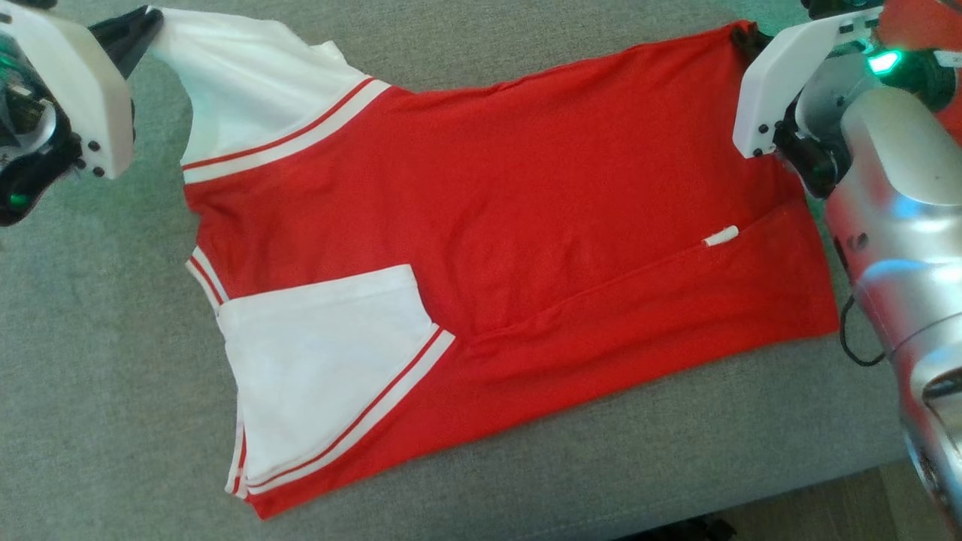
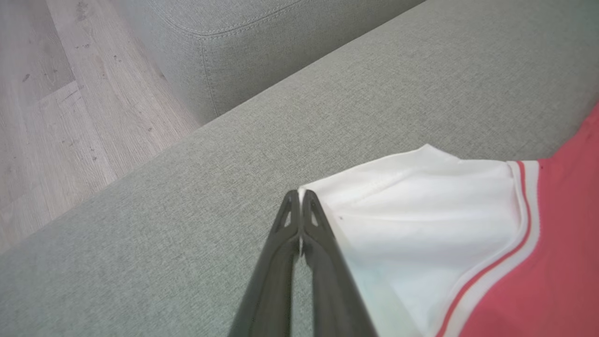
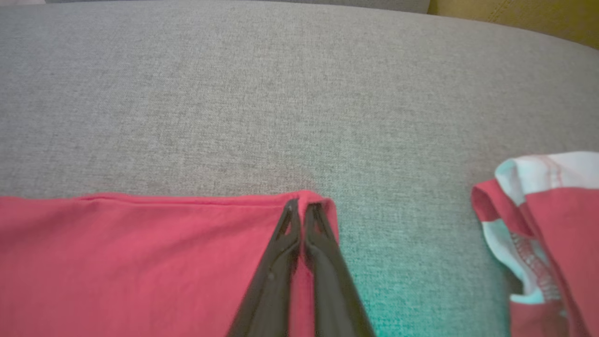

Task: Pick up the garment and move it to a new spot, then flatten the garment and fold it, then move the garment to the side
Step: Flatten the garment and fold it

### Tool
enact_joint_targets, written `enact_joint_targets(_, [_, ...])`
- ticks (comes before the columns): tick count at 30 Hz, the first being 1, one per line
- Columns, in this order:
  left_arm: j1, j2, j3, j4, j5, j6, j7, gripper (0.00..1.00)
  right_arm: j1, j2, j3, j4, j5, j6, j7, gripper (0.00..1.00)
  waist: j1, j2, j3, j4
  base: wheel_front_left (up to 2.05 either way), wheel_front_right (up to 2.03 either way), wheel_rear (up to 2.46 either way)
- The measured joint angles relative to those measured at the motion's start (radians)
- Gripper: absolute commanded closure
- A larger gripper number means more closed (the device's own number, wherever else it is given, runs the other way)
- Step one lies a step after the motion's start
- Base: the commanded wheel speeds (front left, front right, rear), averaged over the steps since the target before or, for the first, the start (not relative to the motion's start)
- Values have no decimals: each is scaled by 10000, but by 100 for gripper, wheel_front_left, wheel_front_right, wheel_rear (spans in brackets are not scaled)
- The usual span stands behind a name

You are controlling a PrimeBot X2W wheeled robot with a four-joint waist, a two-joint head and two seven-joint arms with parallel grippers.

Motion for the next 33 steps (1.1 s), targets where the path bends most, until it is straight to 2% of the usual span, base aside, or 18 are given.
enact_joint_targets(7, [-227, 6, -286, 12, -42, 0, -345, 100, -251, -2, 48, 326, -88, 0, -382, 100, 0, 0, 86, 44, 0, 0, 0])
enact_joint_targets(19, [-1202, 40, -543, 188, 882, -4, -3300, 100, -759, -184, -176, 307, 435, 0, -1448, 100, 0, 0, -64, 181, 0, 0, 0])
enact_joint_targets(23, [-1212, 4, -719, 127, 782, -4, -3733, 100, -725, -476, -165, 265, 608, 0, -1574, 100, 0, 0, -310, 314, 0, 0, 0])
enact_joint_targets(27, [-944, 146, -1095, -347, 669, -2, -4059, 100, -374, -610, -130, 127, 876, 0, -1724, 100, 0, 0, -664, 445, 0, 0, 0])
enact_joint_targets(33, [524, 671, -1517, -1172, 623, 2, -4548, 100, 1102, -1047, -130, -86, 1254, 0, -1985, 100, -1, 0, -1323, 783, 0, 0, 0])
